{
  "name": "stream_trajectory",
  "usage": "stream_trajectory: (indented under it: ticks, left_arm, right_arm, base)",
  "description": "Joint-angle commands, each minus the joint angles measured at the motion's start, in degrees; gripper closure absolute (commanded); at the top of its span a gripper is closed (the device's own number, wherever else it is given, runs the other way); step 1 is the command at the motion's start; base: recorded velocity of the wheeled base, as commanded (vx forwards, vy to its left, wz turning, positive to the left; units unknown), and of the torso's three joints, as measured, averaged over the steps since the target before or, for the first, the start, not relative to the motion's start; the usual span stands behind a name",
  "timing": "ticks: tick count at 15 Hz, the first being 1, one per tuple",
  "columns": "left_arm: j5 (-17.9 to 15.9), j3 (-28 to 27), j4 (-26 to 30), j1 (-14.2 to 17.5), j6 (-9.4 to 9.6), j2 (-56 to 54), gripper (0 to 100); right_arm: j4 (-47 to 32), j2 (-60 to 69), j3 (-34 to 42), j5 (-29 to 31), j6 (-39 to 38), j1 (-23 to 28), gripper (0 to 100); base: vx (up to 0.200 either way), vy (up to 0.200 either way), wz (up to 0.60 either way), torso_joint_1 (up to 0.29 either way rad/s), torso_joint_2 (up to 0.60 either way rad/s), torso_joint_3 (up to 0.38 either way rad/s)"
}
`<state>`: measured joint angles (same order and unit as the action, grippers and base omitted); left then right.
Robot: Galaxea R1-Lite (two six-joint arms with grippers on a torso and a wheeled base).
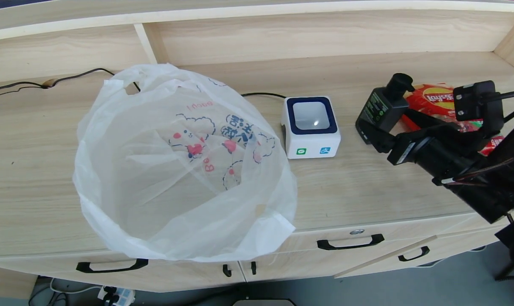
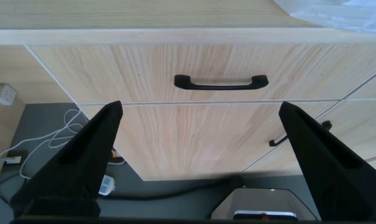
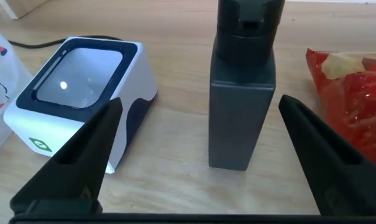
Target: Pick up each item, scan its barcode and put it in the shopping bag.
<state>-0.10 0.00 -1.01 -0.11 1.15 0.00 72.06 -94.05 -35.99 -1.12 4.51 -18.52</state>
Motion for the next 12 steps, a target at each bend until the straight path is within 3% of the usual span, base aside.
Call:
stream_trajectory:
  ticks: [1,12]
  left_arm:
    - [0.0,0.0,0.0,0.0,0.00,0.1,0]
    - [0.0,0.0,0.0,0.0,0.00,0.1,0]
  right_arm:
    - [0.2,-3.2,-2.1,0.5,-0.7,0.1,0]
    - [1.5,-12.6,-11.5,0.6,-3.9,1.7,0]
  base:
    - [0.000,0.000,0.00,0.000,0.00,0.000]
    - [0.000,0.000,0.00,0.000,0.00,0.000]
